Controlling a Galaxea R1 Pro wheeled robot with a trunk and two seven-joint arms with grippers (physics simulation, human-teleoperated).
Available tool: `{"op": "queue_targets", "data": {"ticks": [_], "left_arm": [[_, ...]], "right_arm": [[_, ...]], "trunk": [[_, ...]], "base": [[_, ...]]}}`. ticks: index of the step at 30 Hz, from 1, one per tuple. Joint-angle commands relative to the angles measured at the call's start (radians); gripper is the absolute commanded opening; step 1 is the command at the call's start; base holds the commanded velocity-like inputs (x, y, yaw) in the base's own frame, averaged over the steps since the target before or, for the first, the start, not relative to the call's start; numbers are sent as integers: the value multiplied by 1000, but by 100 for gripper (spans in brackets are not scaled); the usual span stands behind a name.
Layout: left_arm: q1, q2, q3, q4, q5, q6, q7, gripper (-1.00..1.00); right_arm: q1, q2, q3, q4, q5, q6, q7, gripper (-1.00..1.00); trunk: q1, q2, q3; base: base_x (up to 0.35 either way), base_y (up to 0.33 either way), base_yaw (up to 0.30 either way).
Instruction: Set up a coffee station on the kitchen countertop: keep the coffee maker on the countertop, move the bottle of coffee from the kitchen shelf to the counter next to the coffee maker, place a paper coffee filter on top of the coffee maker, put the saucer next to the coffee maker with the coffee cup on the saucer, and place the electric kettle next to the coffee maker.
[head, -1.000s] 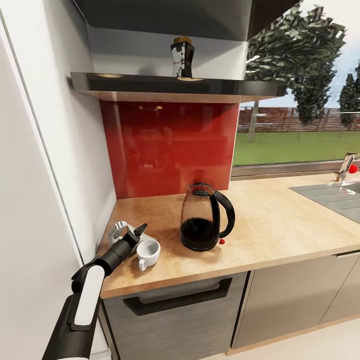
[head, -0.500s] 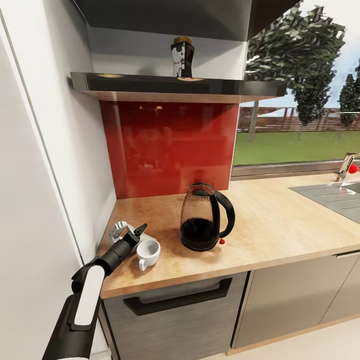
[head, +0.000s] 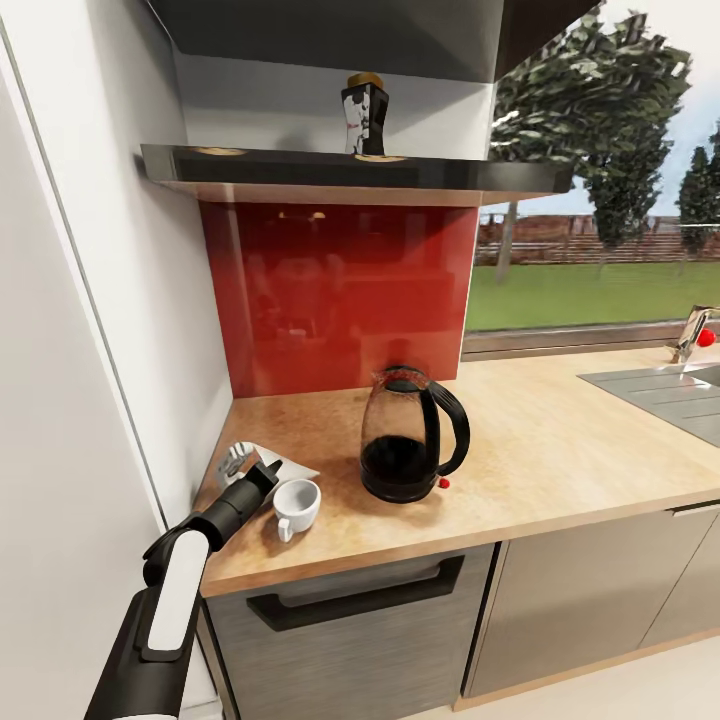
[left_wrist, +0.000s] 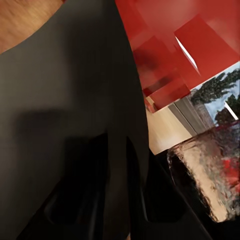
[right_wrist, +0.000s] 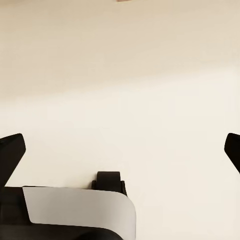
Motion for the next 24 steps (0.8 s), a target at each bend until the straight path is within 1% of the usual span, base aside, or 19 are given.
{"op": "queue_targets", "data": {"ticks": [1, 24], "left_arm": [[-1, -1, 4, 0, -17, 7, -4, -100], [-1, -1, 5, -1, -16, 7, -4, -100]], "right_arm": [[-1, 0, 0, 1, 3, -3, 0, 100], [-1, 0, 0, 1, 3, -3, 0, 100]], "trunk": [[0, -1, -1], [0, -1, -1]], "base": [[0, 0, 0], [0, 0, 0]]}}
